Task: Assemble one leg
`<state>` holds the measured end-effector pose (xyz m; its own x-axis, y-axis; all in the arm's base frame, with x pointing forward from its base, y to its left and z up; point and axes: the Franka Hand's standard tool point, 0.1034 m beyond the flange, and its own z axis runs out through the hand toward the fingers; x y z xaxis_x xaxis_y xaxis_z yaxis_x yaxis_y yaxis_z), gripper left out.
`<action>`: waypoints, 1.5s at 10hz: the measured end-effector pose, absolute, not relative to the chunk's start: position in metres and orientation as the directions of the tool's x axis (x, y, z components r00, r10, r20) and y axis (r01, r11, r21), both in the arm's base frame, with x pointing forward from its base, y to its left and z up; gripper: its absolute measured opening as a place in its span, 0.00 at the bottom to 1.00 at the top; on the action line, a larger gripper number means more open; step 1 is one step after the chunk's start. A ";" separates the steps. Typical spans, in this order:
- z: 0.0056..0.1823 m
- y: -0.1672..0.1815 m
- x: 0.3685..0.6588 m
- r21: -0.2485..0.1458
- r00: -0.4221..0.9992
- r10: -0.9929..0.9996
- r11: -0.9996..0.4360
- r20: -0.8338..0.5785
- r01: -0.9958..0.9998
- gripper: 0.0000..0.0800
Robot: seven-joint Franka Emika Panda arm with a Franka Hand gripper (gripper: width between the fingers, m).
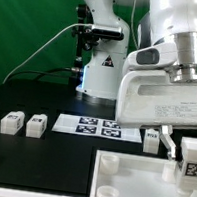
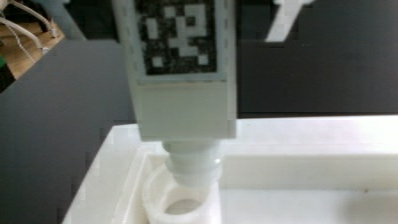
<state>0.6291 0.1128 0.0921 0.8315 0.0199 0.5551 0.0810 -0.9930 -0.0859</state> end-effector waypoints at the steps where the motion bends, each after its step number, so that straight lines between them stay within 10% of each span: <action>1: 0.090 0.115 0.628 -0.086 0.833 0.023 -0.993 0.553 0.084 0.37; 15: 0.072 0.119 0.619 -0.098 0.827 -0.027 -0.995 0.562 0.034 0.37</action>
Offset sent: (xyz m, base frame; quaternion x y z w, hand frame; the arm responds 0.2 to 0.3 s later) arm 0.0015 0.0064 -0.0068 -0.0040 0.0058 0.0074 0.9999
